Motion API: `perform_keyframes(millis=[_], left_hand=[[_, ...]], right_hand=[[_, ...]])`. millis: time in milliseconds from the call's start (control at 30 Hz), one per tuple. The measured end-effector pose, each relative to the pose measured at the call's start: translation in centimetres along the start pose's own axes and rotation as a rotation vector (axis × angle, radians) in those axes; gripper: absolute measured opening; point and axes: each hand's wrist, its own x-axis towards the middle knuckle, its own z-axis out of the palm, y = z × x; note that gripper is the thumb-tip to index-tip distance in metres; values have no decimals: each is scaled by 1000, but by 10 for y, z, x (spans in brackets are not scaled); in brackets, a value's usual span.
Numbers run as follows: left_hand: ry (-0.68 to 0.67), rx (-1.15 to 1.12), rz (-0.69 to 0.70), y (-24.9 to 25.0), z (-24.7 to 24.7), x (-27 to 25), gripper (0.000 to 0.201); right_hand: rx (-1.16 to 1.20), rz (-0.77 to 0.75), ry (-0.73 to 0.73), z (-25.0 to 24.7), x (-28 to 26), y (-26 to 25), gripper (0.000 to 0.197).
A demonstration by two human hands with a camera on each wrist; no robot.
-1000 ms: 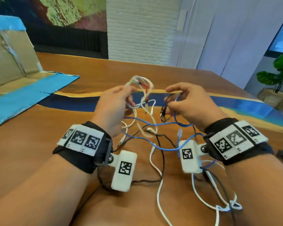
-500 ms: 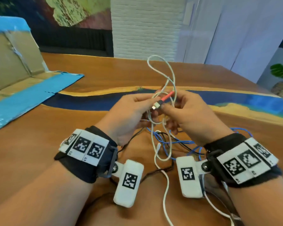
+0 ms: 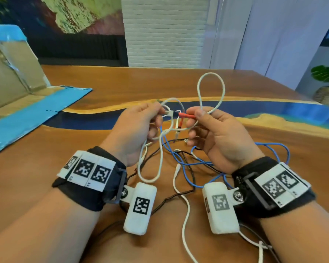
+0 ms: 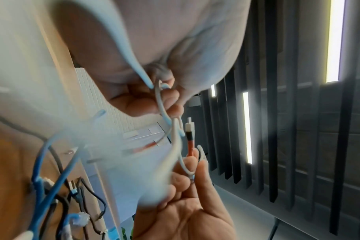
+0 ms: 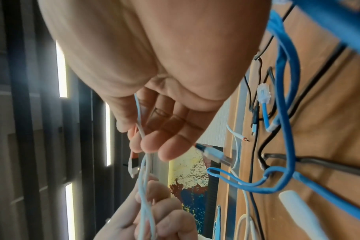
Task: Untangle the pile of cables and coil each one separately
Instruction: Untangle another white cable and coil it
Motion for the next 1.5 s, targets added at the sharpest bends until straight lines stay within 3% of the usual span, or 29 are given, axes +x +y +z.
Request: perform_keyframes(millis=[167,300,400,467,533,600,633,700,767,833,933,1033,1100,1267,1367,1500], left_hand=[[152,-160,48,2,-4,2,18],[184,-218,70,4,-9,6,14],[244,-226,85,8,-18,11,21],[281,-159,79,11,-23,13,22],[294,-120,67,12,-27,14,23],[269,-127,56,11,-24,12,23],[245,-135,52,11,-21,10,23],[184,-129,44,10,-13,6,23],[121,-95,44,8,-6,2,21],[75,-87,53,7,-2,-1,21],[1,-167,90,8,4,-4,23],[-136,-275,117,9,8,-11,28],[-202,-295,124,8,10,-14,32],[-120,-179,130,6,2,-7,34],[-67,-7,68,1,-6,-1,40],[-163,266,-28,-7,-10,2,22]], right_hand=[[23,1,89,-4,3,2,19],[-181,-12,228,-4,5,1,22],[-302,-22,320,-6,5,-5,41],[-215,-55,380,-6,4,-14,51],[-112,-84,393,-8,4,-22,42],[-166,-57,399,-9,4,-23,21],[-233,-25,412,-10,4,-22,23],[-341,-24,449,-12,4,-21,53],[-428,-150,505,-9,2,-23,65],[-501,-292,485,-6,0,-25,48],[-421,-192,275,4,-3,-22,19],[-453,31,20,16,-10,-11,31],[-526,66,-59,21,-12,-2,40],[-494,-1,68,13,-8,-4,27],[-557,-91,162,6,-4,-9,9],[-441,-150,324,-6,3,-22,15]])
